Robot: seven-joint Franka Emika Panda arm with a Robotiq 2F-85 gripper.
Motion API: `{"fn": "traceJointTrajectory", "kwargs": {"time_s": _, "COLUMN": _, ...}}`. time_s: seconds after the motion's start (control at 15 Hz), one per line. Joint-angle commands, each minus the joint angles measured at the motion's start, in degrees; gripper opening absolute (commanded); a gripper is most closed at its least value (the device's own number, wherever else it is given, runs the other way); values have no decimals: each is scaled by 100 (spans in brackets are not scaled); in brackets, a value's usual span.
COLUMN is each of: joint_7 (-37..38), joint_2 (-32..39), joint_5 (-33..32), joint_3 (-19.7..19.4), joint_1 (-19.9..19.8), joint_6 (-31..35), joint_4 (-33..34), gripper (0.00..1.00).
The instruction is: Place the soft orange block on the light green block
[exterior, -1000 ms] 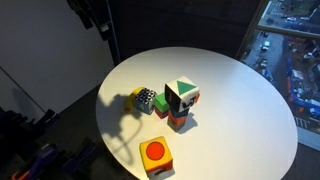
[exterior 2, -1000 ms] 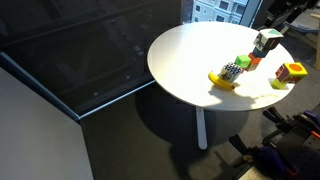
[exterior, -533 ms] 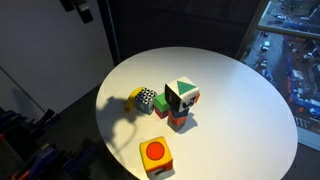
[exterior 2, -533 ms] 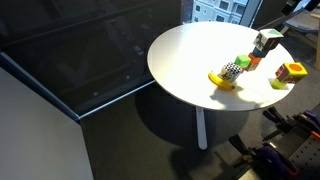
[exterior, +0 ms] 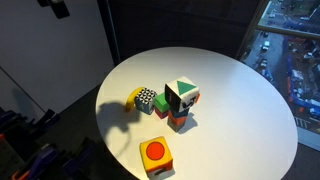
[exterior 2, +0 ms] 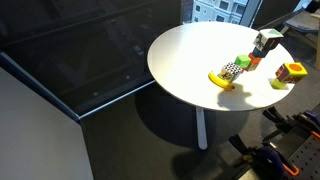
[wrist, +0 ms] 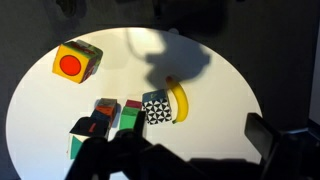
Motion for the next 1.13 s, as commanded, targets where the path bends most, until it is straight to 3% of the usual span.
{"fn": "traceJointTrajectory", "kwargs": {"time_s": 0.0, "joint_7": -118, "joint_2": -318, "joint_5": -209, "joint_3": -35, "joint_1": -60, "joint_6": -205, "joint_4": -135, "gripper": 100}}
{"fn": "traceJointTrajectory", "kwargs": {"time_s": 1.07, "joint_7": -11, "joint_2": -257, "joint_5": -174, "joint_3": -41, "joint_1": -30, "joint_6": -114, "joint_4": -137, "gripper": 100}}
